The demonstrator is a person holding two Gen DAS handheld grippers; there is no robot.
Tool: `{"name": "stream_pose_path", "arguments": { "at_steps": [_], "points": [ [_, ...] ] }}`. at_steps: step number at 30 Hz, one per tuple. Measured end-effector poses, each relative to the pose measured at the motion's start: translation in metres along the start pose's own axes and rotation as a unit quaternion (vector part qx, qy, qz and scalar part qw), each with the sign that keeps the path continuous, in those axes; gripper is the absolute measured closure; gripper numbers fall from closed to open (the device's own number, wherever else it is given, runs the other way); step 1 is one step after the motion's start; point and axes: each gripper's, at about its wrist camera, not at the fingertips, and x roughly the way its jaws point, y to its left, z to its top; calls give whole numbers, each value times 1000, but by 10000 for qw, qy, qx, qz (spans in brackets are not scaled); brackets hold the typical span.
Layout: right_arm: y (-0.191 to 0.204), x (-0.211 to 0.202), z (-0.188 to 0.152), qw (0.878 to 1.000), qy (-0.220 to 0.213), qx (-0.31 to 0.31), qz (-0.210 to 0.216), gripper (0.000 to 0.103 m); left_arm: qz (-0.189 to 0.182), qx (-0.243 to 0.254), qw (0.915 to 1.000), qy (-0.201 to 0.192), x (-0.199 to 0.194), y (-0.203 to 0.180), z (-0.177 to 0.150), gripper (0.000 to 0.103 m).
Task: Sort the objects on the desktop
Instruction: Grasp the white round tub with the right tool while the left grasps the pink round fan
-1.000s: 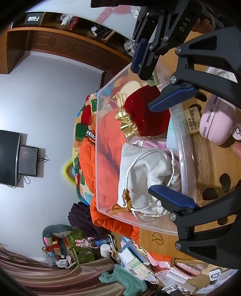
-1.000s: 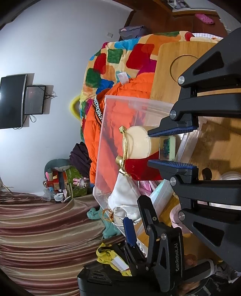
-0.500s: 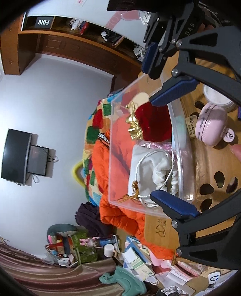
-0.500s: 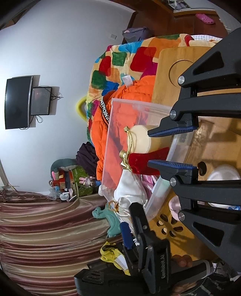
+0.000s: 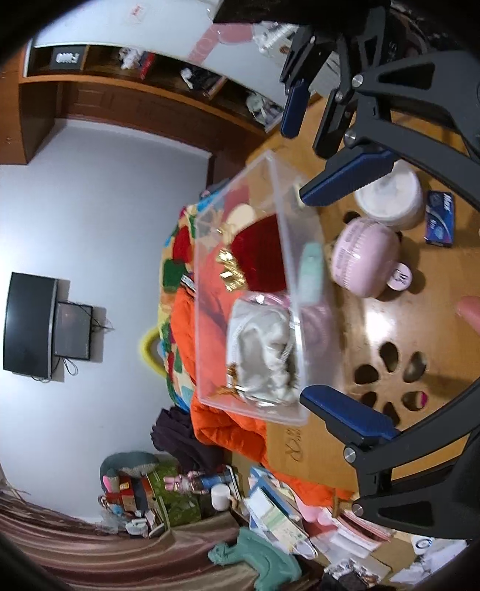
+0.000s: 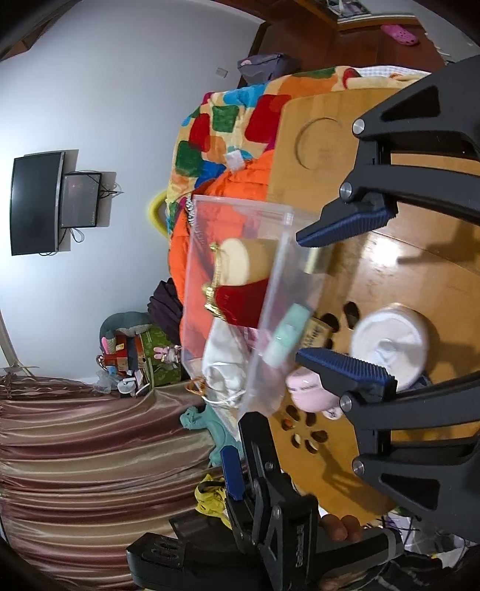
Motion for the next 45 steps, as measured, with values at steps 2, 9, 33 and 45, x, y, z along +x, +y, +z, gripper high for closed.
{"name": "stream_pose_path", "arguments": {
  "at_steps": [2, 9, 33, 45],
  "points": [
    [3, 1, -8, 9999, 92, 62, 109, 48, 24, 41, 10000, 80, 2, -2, -7, 5],
    [17, 13, -34, 9978, 410, 182, 478, 46, -90, -101, 9992, 371, 7, -2, -30, 5],
    [28, 35, -54, 9974, 688, 40, 226, 39, -462, -71, 9943, 960, 53, -18, -41, 21],
    [6, 30, -54, 9978, 601, 287, -23, 40, -587, -91, 9928, 1043, 61, -25, -44, 31]
  ]
}}
